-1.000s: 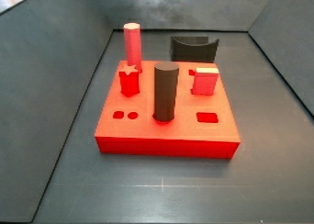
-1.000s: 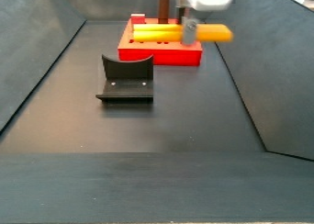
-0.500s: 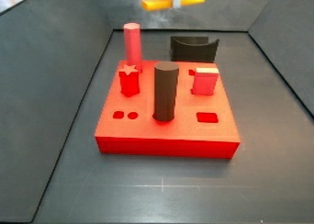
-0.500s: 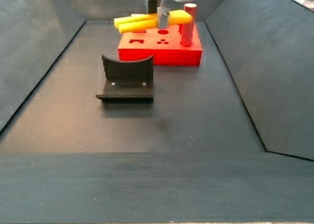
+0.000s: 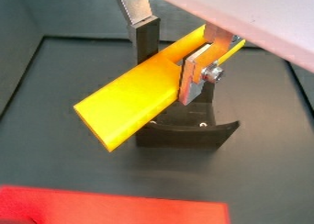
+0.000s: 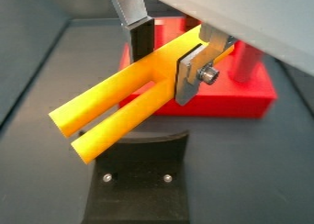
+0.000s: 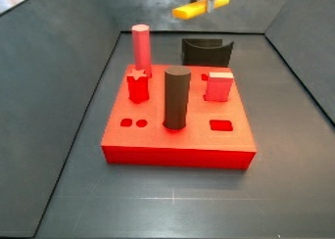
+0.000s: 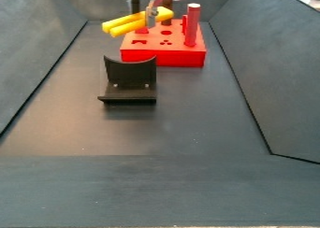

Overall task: Pick up the square-circle object. Move up. Place the square-circle object on the fixture. Regrasp the square-circle object. Rotate the square-circle object. Move to above the board. Insert the square-circle object.
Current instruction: Place the square-circle object on the fixture.

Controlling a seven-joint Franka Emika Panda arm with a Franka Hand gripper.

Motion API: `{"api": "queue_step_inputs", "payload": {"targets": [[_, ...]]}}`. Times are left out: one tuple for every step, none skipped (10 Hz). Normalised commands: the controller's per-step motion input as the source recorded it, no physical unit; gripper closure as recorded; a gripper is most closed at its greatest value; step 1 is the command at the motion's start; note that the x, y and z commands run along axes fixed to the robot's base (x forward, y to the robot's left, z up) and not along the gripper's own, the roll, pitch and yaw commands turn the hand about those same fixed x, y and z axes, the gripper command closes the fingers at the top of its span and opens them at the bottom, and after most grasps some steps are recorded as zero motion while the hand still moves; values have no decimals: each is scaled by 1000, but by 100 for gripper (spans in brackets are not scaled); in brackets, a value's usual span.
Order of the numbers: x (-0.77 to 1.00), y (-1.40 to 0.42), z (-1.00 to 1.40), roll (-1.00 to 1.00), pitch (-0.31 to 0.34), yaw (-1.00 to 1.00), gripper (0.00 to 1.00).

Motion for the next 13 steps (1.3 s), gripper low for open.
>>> {"api": "queue_step_inputs", "payload": {"targets": [[73,-24,-28,-26,58,1000,100],[412,508,404,-815,3,1000,100],[381,492,376,-904,12,1000,100],[241,355,233,-984,54,1000,100],[131,155,105,-1000,111,937,100],[81,86,52,-1000,163,874,100],[60,63,31,-1000,220,812,100],[47,49,15,-1000,310,718,100],[51,42,8,-1000,387,634,100],[62,38,-1,-1000,478,533,100],[80,39,-10,-821,517,309,100],[89,38,-12,-645,510,134,100],[88,41,-7,-463,468,2,100]]}}
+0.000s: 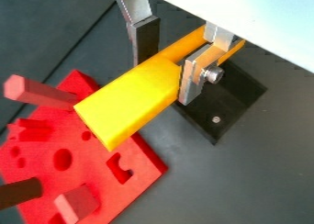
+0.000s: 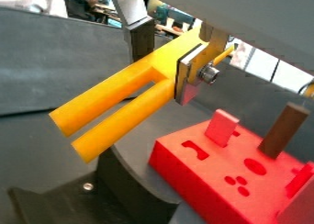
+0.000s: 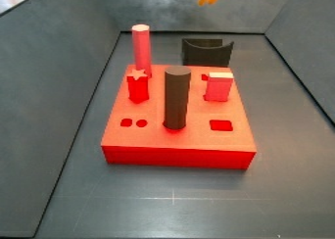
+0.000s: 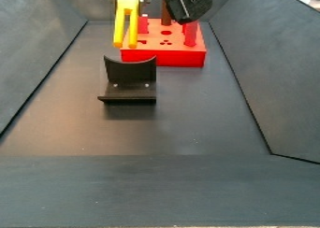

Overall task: Pick up the square-circle object. Move up. Place the square-circle object on the fixture. Regrasp the square-circle object. Rotate the square-circle object. Move to above the board. Insert the square-circle object.
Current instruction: Place the square-circle object on the fixture.

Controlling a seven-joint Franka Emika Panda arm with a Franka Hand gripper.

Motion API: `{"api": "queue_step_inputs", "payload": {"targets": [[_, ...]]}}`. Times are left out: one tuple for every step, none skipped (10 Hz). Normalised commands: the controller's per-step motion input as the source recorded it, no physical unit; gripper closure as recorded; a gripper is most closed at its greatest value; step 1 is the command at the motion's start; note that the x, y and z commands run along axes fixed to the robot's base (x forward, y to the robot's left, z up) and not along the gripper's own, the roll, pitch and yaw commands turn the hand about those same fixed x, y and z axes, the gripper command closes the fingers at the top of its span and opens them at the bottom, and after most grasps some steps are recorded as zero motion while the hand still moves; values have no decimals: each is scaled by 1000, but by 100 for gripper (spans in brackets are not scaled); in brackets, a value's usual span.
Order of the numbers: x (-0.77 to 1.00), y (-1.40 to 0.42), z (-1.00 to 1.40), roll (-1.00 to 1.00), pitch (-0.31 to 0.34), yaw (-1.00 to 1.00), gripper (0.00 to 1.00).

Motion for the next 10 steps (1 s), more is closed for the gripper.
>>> {"api": "queue_step_inputs", "payload": {"targets": [[74,20,-1,-290,372,-111,100],[58,23,-2,-212,298,-166,100],[63,27,1,-135,219,-193,100],[129,131,-1000,-1000,455,-255,100],[146,141,-1000,-946,381,-269,100],[163,145,-1000,-876,324,-305,100],[177,136,-1000,-691,190,-342,100],[164,140,-1000,-469,76,-339,100],[168,137,-1000,-313,1,-307,100],[177,128,-1000,-228,-60,-259,100]]}}
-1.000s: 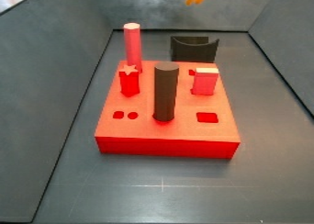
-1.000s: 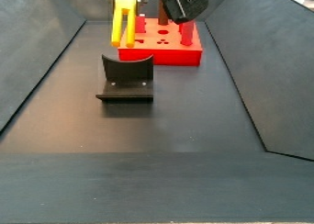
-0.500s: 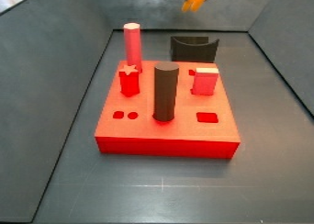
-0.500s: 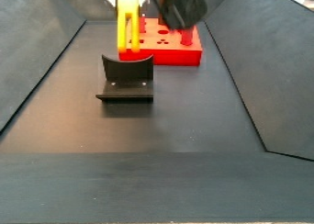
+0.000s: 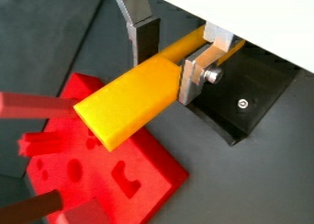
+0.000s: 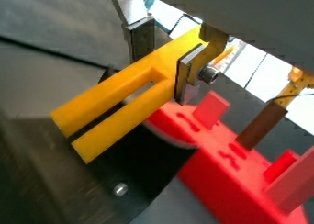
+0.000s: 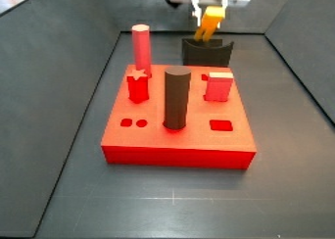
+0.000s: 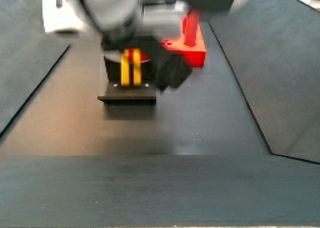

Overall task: Pick up the square-circle object. Move up. Place the square-circle object on the fixture. Regrasp the square-circle object. Rotate the square-circle object. Move to above the board. Insert the square-circle object.
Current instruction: Place the square-circle object on the fixture.

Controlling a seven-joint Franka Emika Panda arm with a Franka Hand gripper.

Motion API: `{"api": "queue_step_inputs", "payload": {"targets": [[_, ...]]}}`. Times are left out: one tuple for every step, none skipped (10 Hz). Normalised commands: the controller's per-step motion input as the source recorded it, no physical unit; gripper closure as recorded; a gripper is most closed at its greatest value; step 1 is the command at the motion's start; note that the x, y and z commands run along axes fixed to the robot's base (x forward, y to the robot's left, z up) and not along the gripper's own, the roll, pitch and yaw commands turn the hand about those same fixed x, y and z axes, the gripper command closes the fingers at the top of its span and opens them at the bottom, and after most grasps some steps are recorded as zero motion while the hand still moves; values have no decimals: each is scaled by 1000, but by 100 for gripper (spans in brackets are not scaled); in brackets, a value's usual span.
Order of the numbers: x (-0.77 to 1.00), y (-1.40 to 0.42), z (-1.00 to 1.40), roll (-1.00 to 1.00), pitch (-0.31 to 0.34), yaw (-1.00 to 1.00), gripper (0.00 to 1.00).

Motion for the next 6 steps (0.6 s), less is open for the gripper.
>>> {"api": "queue_step_inputs", "payload": {"targets": [[172,130,-961,-189,-96,-210,100],[146,107,-738,-163,-121,-158,100],[117,79,-538,-143,-139,-109,100],[71,129,-391,-96,-156,-70,100],[71,129,-391,-96,-156,-70,100],[64,157,-382,-91,-162,-60,100]]}}
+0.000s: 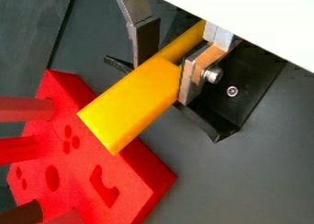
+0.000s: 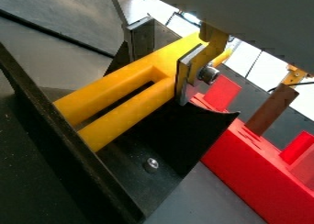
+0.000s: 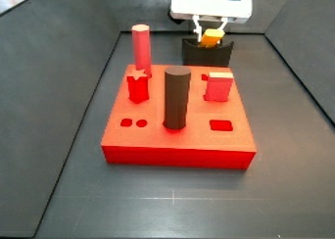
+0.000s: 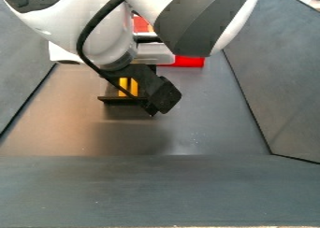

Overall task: Pick up the square-circle object. Move up. Place the square-circle object on the fixture. Regrasp the square-circle object. Rotate the square-circle object. Move to above the board. Insert the square-circle object.
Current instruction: Place the square-circle object on the fixture, then regrasp the square-circle object.

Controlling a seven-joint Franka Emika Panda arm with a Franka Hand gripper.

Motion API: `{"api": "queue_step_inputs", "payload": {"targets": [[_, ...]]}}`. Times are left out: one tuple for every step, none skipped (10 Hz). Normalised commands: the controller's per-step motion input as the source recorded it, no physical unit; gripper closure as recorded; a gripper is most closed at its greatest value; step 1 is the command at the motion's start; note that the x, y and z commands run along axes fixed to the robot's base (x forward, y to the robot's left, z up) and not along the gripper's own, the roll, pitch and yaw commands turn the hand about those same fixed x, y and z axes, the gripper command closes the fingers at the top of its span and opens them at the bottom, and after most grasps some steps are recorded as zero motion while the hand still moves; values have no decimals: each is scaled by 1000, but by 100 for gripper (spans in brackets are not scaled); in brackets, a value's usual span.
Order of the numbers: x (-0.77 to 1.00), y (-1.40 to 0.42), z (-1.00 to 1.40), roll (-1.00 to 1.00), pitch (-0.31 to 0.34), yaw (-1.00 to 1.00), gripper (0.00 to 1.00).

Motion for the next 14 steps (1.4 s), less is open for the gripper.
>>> {"api": "queue_step_inputs", "payload": {"targets": [[66,155,-380,-92,-162,-61,100],[68,158,-365,-94,-162,-34,100],[0,0,0,0,0,0,0],[0,0,1000,21,-53,29,0],[-8,2,1000,23,-49,35,0],[-22,8,1000,24,-42,44,0],[-39,5,1000,25,-28,55,0],[-49,7,1000,20,-10,58,0],[-52,8,870,15,5,55,0],[-46,9,747,9,16,51,0],[-34,10,421,5,38,41,0],[-34,12,227,8,46,32,0],[-1000,0,0,-19,-1,-33,0],[-1000,4,-5,-18,-22,-49,0]]}}
